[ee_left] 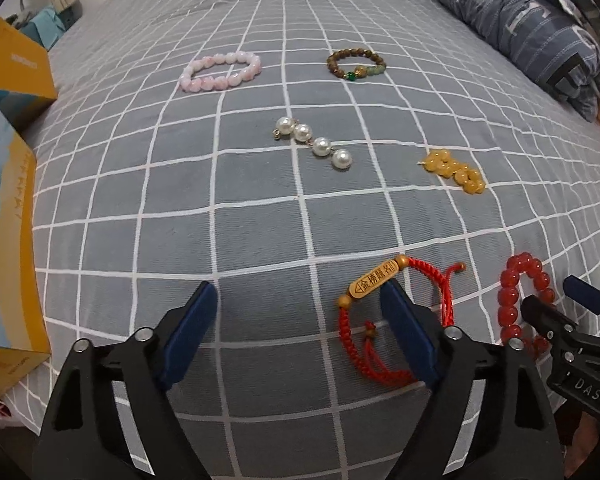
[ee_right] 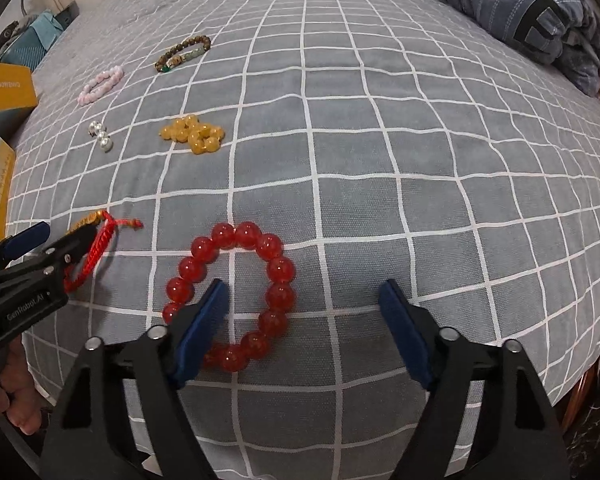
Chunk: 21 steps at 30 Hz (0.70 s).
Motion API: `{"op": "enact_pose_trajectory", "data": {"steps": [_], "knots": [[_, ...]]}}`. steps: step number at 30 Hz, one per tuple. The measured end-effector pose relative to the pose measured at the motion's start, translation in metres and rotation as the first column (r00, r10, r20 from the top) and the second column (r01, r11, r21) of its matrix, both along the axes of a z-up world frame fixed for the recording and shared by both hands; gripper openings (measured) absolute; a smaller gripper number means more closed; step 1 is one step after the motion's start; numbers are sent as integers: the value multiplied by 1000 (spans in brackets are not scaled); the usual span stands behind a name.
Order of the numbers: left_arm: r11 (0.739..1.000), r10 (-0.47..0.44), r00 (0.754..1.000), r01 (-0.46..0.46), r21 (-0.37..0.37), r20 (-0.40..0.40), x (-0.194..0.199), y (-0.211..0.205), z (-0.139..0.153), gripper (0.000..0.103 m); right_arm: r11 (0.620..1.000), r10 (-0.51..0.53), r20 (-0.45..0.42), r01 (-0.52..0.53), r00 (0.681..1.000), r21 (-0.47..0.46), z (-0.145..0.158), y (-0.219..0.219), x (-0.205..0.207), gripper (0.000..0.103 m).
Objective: Organize jewelry
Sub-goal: 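Grasp the red cord bracelet with the left tool while the right tool grasps the red bead bracelet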
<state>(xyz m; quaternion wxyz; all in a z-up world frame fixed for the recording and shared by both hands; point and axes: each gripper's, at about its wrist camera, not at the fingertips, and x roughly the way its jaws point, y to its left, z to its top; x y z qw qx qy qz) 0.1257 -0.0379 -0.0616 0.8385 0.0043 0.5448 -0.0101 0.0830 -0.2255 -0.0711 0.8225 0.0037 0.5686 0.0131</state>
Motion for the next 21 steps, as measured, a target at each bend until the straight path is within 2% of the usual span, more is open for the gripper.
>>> {"op": "enact_pose_trajectory", "data": {"steps": [5, 15, 18, 20, 21], "knots": [[1000, 16, 1000, -15, 17, -7, -1, 2, 1, 66, 1000, 1, -6, -1, 1000, -7, -2, 0, 5, 55], [999, 33, 999, -32, 32, -25, -7, 4, 5, 47, 999, -4, -5, 4, 1000, -32, -1, 1, 6, 20], [999, 34, 999, -33, 21, -37, -8, 5, 7, 31, 999, -6, -7, 6, 1000, -35, -1, 1, 7, 16], [999, 28, 999, -28, 17, -45, -9, 5, 9, 11, 999, -12, -6, 12, 1000, -32, -1, 0, 7, 15], [1000, 23, 999, -22, 12, -46, -10, 5, 10, 9, 999, -14, -6, 14, 1000, -30, -1, -1, 7, 15]]}}
